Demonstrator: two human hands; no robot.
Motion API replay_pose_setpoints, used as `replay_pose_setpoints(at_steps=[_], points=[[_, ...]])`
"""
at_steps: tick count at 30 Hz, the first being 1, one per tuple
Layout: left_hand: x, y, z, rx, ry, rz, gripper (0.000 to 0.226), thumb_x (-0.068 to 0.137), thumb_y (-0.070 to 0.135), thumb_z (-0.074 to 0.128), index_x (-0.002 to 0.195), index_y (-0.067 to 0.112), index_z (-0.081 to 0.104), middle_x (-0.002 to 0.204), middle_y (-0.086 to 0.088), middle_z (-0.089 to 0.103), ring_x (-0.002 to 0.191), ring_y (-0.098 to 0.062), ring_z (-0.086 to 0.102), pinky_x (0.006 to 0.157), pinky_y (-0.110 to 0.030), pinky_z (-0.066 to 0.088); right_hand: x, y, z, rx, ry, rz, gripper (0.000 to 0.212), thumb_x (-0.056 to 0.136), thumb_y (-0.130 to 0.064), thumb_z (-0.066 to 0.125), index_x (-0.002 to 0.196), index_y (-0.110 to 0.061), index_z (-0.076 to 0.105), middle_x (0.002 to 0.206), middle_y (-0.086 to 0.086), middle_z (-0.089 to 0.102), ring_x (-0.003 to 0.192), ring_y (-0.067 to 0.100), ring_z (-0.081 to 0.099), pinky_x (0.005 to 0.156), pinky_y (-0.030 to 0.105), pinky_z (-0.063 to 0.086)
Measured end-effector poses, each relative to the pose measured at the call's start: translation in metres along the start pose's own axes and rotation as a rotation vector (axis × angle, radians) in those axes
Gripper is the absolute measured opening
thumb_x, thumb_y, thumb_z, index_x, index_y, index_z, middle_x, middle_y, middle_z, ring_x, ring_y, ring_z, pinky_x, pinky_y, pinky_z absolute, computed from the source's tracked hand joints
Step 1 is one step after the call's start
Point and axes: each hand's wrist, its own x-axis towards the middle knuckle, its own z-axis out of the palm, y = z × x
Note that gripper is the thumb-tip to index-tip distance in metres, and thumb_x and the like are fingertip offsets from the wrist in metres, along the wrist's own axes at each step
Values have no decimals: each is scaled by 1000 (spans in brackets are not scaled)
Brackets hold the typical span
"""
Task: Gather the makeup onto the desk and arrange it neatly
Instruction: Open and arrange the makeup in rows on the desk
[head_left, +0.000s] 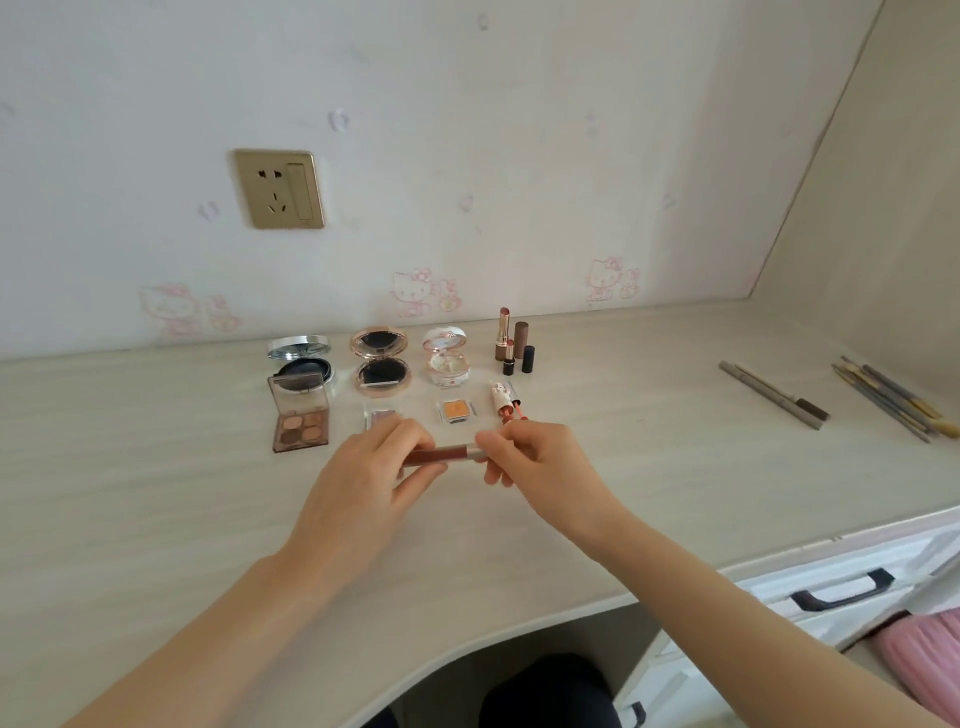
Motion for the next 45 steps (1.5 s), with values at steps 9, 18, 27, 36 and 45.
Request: replay_pose_setpoints(at_steps=[9,18,27,36,45], points=[[-12,-20,4,-50,26,-8,21,91,42,52,94,23,59,90,20,49,79,-7,52,70,-32,48,1,12,31,36,62,-9,32,95,-37,51,70,-23,66,59,-9,61,50,1,45,51,13,37],[-16,-23,4,-158,-62,-9,26,91,46,48,96,23,61,87,15,52,75,-6,55,66,-29,47,0,24,30,3,79,-111,31,94,-33,55,65,-24,63,57,-9,58,48,3,41,51,12,32],[-16,-25,5,-134,35,-25,26,88,44,54,96,22,66,88,15,56,75,-1,52,64,-26,48,0,27,31,109,42,-128,17,86,-23,67,100,-32,62,107,-14,62,98,5,59,70,17,47],[-18,-22,5,-120,28,-43,30,89,47,51,97,22,67,86,14,58,77,-5,55,64,-30,50,0,25,31,103,49,-152,12,94,-19,55,93,-24,66,82,-8,69,78,5,62,73,29,52],[-16,-22,5,-108,76,-46,20,88,37,61,97,20,67,89,13,58,84,-6,54,68,-29,49,1,26,32,166,92,-70,25,96,-32,50,87,-15,66,73,-4,68,64,5,57,60,21,45]])
